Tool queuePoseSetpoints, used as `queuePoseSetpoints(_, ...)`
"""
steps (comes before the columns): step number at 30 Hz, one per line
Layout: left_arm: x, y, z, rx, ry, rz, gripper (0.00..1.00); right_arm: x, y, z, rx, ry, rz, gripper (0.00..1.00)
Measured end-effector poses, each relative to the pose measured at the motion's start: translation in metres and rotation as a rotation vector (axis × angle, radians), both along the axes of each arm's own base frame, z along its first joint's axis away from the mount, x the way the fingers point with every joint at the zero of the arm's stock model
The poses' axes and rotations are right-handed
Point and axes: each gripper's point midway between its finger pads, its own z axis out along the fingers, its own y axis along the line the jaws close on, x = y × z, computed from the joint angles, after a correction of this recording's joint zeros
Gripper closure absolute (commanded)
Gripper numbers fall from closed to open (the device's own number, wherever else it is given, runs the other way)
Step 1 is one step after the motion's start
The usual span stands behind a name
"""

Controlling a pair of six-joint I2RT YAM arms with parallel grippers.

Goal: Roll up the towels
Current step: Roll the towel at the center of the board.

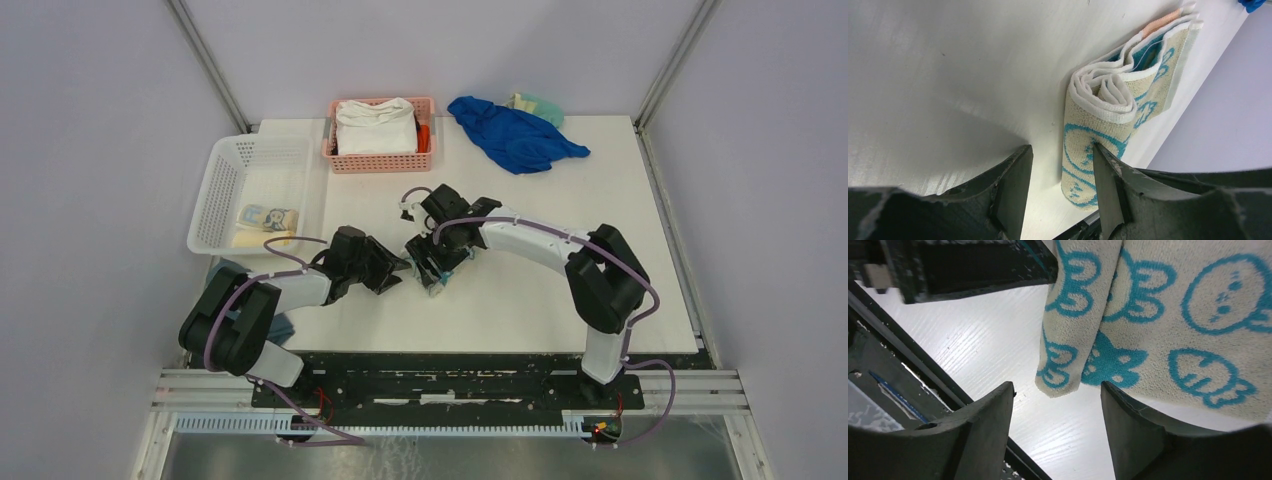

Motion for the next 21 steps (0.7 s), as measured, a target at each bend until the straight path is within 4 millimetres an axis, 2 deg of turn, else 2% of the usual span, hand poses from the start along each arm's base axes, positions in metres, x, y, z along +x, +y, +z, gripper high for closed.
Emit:
queuePoseSetpoints(4,0.0,0.0,0.0,0.001,0.001,0.0,0.43,0.004,0.01,0.013,-0.003,-0.112,0.009,0.27)
queuePoseSetpoints(7,0.0,0.0,0.0,0.002,0.002,0.001,0.43,0.005,0.019,0.015,0.002,-0.159,0.017,0.29)
queuePoseSetpoints(11,0.0,0.0,0.0,0.005,0.003,0.002,0.43,0.005,0.026,0.015,0.0,-0.19,0.017,0.33)
queuePoseSetpoints(14,0.0,0.0,0.0,0.005,0.006,0.005,0.43,0.008,0.029,0.006,-0.014,-0.199,0.008,0.38)
queuePoseSetpoints(17,0.0,0.0,0.0,0.01,0.004,0.008,0.44,0.009,0.029,-0.007,-0.038,-0.191,0.005,0.46)
queuePoseSetpoints(21,0.0,0.0,0.0,0.011,0.006,0.009,0.44,0.009,0.029,-0.02,-0.056,-0.173,0.005,0.66)
